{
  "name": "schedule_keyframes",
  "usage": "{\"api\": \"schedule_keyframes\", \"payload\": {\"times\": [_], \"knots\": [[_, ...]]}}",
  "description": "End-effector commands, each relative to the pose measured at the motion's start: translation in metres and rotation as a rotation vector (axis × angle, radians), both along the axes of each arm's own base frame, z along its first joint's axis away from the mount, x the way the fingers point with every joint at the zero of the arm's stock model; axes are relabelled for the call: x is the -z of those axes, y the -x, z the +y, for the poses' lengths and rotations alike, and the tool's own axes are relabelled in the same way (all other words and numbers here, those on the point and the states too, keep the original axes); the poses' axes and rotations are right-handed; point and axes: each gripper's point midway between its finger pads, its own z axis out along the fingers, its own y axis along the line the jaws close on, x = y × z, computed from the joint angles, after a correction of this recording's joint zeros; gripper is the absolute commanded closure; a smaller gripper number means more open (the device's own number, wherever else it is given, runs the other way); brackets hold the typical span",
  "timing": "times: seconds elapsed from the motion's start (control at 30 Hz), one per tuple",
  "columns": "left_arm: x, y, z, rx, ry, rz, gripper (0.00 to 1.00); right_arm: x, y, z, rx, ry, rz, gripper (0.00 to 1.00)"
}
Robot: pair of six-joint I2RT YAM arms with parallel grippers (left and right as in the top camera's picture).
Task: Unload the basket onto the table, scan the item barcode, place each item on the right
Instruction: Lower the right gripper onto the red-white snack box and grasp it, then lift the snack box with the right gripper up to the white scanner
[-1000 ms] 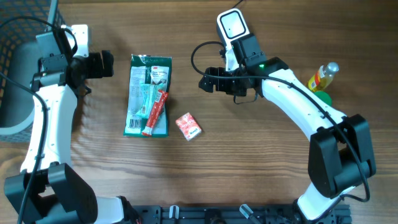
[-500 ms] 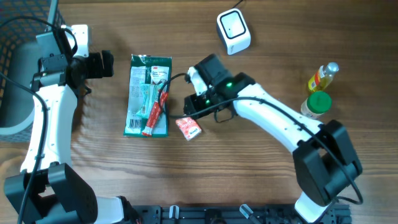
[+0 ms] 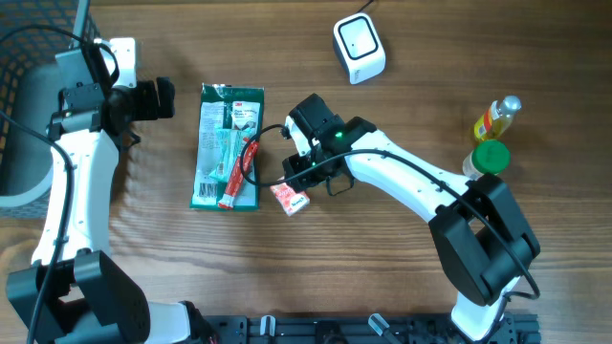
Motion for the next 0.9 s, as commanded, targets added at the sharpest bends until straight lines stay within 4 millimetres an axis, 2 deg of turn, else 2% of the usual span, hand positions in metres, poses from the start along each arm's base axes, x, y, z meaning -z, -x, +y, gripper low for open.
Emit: {"api": "schedule_keyframes", "payload": {"times": [0.0, 0.3, 0.43, 0.6, 0.87], "knots": [[-0.012, -0.002, 0.0, 0.016, -0.009, -0.03, 0.0, 0.007, -0.001, -0.002, 0.013, 0.022, 0.007, 0.44], [-0.012, -0.002, 0.0, 0.016, -0.008, -0.03, 0.0, 0.01, -0.006, -0.009, 0.029, 0.062, -0.023, 0.44], [-0.012, -0.002, 0.0, 0.016, -0.008, -0.03, 0.0, 0.017, -0.004, -0.009, 0.026, 0.07, -0.005, 0.44], [-0.012, -0.002, 0.0, 0.016, -0.008, -0.03, 0.0, 0.03, 0.024, 0.002, -0.019, 0.005, 0.156, 0.54], [-0.012, -0.002, 0.0, 0.016, -0.009, -0.03, 0.0, 0.037, 0.027, -0.002, -0.02, 0.027, 0.172, 0.67]]}}
